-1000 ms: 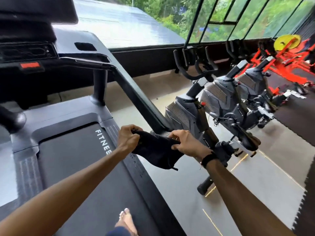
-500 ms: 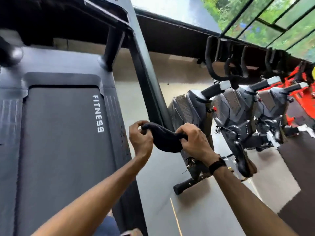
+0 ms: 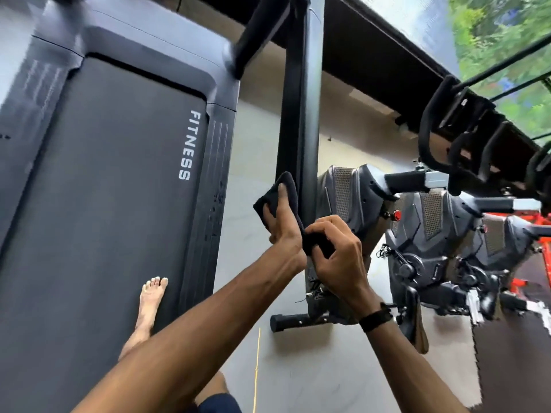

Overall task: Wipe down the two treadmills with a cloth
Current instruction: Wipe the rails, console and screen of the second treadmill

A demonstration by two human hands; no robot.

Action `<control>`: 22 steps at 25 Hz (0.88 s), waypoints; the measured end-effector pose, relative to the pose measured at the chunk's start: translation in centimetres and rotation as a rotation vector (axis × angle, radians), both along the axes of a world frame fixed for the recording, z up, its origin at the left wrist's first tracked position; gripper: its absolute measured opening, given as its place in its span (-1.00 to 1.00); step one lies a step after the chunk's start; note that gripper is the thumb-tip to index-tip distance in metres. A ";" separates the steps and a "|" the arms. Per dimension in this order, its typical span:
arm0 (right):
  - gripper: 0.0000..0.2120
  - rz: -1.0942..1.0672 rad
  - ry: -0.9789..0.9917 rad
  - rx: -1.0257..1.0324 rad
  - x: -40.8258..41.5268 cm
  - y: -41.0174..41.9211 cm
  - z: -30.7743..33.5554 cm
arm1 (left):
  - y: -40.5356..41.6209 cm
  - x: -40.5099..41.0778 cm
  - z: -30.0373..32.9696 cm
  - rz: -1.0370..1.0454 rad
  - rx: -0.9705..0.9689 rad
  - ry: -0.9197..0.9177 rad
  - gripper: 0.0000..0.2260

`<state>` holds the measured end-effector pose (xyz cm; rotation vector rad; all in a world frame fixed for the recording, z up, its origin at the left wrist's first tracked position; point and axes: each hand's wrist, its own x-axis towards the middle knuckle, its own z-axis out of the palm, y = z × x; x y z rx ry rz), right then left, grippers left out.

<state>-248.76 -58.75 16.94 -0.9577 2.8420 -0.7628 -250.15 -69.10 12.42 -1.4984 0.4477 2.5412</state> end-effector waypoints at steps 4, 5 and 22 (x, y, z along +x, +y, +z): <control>-0.85 0.040 -0.096 -0.132 0.6 0.6 0.7 | -0.2 -1.4 -2.2 0.050 0.019 -0.018 -0.10; -0.85 0.010 -0.122 -0.166 0.5 0.9 0.8 | -0.2 -1.8 -3.2 0.030 0.028 0.026 -0.15; -0.29 -0.348 -0.498 -0.065 -12.8 -9.3 -1.2 | -3.3 -5.4 -3.9 -0.219 -0.427 0.368 -0.23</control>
